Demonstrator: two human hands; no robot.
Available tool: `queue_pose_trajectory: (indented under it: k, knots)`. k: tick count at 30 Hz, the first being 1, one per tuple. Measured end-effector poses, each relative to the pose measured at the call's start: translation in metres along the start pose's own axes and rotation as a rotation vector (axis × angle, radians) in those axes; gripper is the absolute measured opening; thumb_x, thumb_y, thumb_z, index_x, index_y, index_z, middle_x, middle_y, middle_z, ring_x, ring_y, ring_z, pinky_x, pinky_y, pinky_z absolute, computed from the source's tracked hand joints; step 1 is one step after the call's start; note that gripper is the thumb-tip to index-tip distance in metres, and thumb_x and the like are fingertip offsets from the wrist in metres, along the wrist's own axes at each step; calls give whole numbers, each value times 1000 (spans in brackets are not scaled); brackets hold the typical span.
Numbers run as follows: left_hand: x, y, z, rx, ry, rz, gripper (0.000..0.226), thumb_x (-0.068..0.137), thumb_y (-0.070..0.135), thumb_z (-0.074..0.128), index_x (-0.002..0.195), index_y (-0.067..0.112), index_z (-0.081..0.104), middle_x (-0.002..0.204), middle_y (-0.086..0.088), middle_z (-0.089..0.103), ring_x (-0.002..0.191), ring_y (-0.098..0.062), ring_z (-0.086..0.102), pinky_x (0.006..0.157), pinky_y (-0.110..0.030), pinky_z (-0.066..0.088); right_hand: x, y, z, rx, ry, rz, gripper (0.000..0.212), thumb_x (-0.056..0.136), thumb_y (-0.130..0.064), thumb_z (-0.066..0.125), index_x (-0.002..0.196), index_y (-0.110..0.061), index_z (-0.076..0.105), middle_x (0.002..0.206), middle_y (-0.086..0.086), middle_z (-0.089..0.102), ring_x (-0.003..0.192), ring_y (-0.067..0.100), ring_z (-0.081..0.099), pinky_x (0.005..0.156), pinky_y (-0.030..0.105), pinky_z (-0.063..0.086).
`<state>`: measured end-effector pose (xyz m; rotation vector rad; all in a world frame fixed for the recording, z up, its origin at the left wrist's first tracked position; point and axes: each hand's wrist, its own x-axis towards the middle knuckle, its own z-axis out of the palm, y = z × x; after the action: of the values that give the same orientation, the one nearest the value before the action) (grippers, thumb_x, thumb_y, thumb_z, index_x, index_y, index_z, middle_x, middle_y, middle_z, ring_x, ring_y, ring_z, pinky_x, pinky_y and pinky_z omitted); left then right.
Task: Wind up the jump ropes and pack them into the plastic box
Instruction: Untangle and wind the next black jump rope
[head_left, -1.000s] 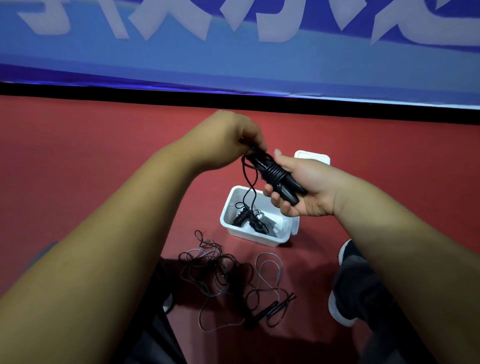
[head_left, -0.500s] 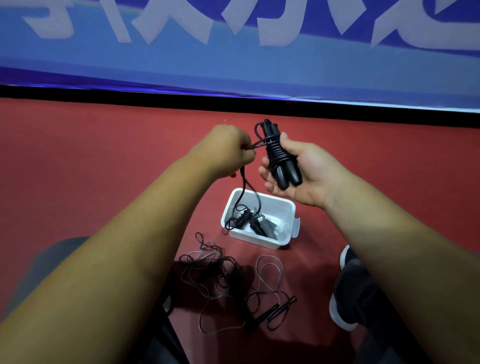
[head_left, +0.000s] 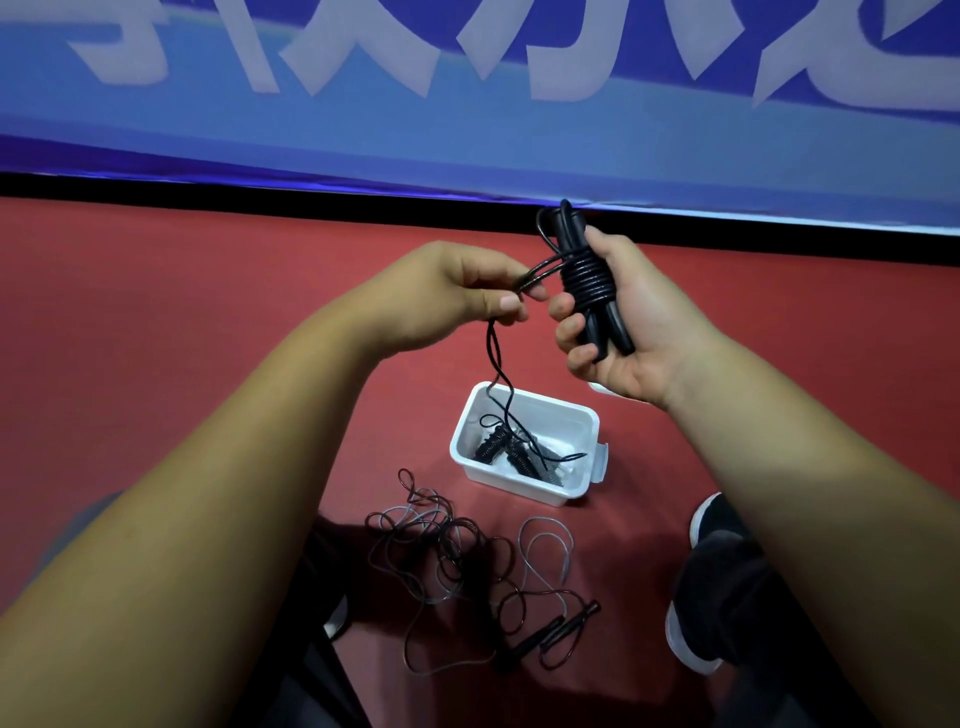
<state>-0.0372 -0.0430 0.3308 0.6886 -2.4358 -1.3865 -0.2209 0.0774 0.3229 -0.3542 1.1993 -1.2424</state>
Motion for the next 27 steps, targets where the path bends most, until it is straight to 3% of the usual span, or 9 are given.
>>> queue_pose_trajectory:
  k: [4,8,12,15,17,20,23,26,27]
  knots:
    - [2,-3,-5,145,22,-44,26,88,13,82,111,27,81,97,9,80,97,-3,73,94,-18,54,-3,2,-3,-19,-41,5,38,97,-63,54,89,-27,55,73,-4,50,53,10,39,44,21,29]
    - [7,-7,-2,338,49,-121,18,79,26,91,94,25,81,83,5,77,81,-13,73,83,-36,59,-5,6,-2,-114,-96,40,44,97,-62,53,99,-19,57,72,-3,48,50,10,35,43,21,26]
    - [11,-7,3,445,79,-112,19,88,40,82,80,23,75,68,5,70,54,-1,55,60,-26,47,-9,8,-5,-136,-235,123,45,98,-61,51,95,-17,59,72,-3,43,48,9,28,41,20,21]
    - [12,-5,6,398,60,-126,22,94,38,74,72,35,73,67,12,72,55,-1,56,57,-23,44,-13,9,-9,-149,-346,190,50,97,-61,51,99,-14,65,69,-2,41,44,8,29,41,18,19]
    - [12,-4,7,329,54,-122,29,95,35,75,66,38,70,60,20,66,54,3,55,54,-14,41,-16,11,-13,-157,-419,238,55,96,-61,50,109,-11,71,67,-1,40,42,7,31,41,17,19]
    - [8,-4,7,204,22,-104,22,93,14,75,74,27,75,66,14,71,60,3,62,60,-12,48,-17,16,-18,-206,-561,325,58,98,-59,47,134,-19,71,67,1,42,43,7,34,39,17,25]
    - [7,-6,6,130,-35,-105,20,87,0,69,88,17,80,94,-1,80,86,-11,74,78,-28,59,-19,19,-20,-302,-662,412,57,102,-57,43,151,-31,58,68,2,46,46,8,38,40,17,31]
    - [8,-5,9,81,-48,-83,14,81,5,78,89,15,81,95,-3,80,93,-17,75,90,-39,59,-16,25,-24,-374,-695,484,87,97,-57,60,166,-17,25,70,2,49,48,9,43,41,19,38]
    - [8,-4,10,90,-46,-66,13,80,5,81,88,15,81,92,-3,80,93,-19,76,92,-41,58,-13,26,-25,-385,-707,515,95,91,-57,69,162,-11,27,71,3,50,48,9,45,41,20,38]
